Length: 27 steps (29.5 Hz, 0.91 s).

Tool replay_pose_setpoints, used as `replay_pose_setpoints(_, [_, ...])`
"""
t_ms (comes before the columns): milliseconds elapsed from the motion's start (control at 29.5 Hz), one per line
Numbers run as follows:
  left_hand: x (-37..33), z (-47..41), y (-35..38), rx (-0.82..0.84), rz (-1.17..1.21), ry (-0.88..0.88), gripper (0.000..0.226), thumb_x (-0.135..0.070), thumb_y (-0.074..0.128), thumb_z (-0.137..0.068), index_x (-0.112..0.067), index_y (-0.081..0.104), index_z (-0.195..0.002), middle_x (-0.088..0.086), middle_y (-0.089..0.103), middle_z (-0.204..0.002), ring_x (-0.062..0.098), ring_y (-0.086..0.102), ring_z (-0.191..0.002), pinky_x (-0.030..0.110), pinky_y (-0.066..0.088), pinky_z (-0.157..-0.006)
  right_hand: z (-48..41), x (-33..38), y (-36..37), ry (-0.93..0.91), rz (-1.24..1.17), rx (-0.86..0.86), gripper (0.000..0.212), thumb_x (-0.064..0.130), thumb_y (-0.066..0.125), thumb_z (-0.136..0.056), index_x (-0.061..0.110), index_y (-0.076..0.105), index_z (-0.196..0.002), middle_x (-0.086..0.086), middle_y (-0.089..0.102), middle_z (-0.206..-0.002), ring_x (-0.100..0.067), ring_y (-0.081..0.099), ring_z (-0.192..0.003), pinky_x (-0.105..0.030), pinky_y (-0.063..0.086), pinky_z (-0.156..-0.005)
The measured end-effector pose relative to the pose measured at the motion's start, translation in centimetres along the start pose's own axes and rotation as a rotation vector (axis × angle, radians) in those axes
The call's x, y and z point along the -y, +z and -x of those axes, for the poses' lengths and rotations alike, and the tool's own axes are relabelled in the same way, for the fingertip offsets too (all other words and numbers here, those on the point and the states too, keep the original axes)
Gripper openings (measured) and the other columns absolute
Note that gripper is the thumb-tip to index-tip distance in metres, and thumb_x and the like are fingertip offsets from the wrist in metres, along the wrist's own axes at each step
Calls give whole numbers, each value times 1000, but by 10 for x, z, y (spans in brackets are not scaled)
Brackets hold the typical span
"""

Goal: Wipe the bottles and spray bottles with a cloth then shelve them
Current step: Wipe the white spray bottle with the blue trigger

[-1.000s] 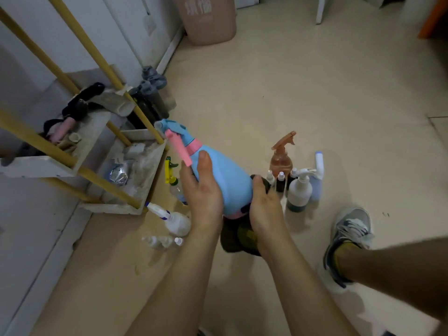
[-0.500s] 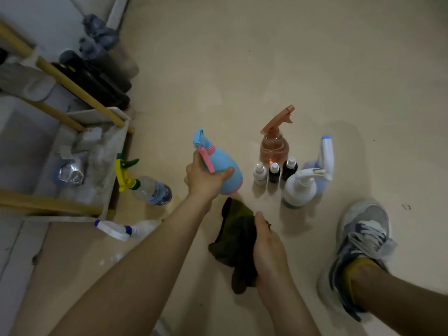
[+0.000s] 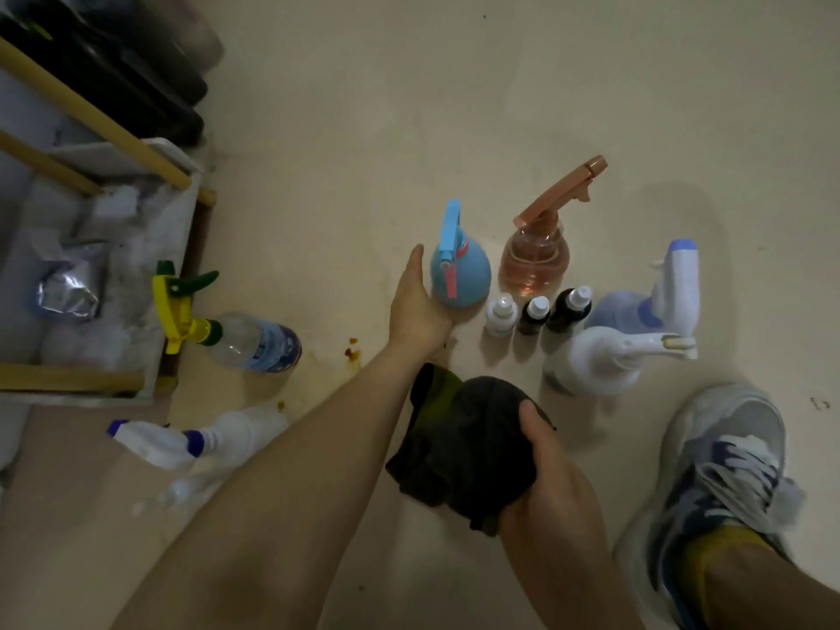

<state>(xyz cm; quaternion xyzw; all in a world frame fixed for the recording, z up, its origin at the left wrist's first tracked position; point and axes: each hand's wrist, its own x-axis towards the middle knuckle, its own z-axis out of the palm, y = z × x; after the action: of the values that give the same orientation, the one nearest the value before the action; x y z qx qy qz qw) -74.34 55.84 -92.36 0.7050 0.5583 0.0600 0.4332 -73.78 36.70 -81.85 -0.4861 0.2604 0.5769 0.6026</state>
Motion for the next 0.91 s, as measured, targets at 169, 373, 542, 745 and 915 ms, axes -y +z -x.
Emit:
replay_pose_setpoints(169, [9, 63, -58, -181, -29, 22, 41, -2, 53, -89, -24, 62, -122, -5, 59, -129, 9, 58, -108, 24, 48, -93, 13, -8, 10, -46, -108, 110, 25, 25, 43, -99, 16, 65, -106, 0, 77, -82, -14, 74, -70, -40, 48, -67])
replay_pose_setpoints(373, [25, 153, -145, -469, -53, 39, 24, -7, 54, -89, -22, 70, -99, -10, 65, -96, 4, 57, -88, 9, 40, -72, 25, -44, 42, -130, 220, 148, 34, 34, 47, -99, 23, 63, -126, -2, 73, -114, -21, 70, -101, -45, 52, -92])
replay_pose_setpoints(542, [84, 205, -207, -661, -337, -30, 47, -1, 65, -75, -17, 59, -119, 4, 55, -119, 26, 49, -110, 23, 33, -83, 41, -82, 68, -110, 415, 130, 38, 34, 56, -95, 20, 60, -130, -4, 69, -116, -24, 67, -103, -37, 53, -74])
replay_pose_setpoints(745, [126, 168, -228, -423, 185, -536, 54, -51, 66, -84, -10, 58, -119, 2, 62, -110, 26, 60, -107, 34, 48, -86, 63, -106, 77, -138, 443, 124, 75, 49, 69, -70, 12, 55, -134, -11, 66, -110, -27, 61, -95, -42, 48, -74])
replay_pose_setpoints(915, [124, 154, -227, -456, 286, -513, 37, -40, 49, -83, -8, 63, -96, 14, 65, -96, 37, 65, -92, 51, 55, -86, 75, -93, 83, -74, 347, 147, 27, 25, 53, -97, 15, 58, -122, -10, 67, -115, -25, 64, -100, -33, 49, -69])
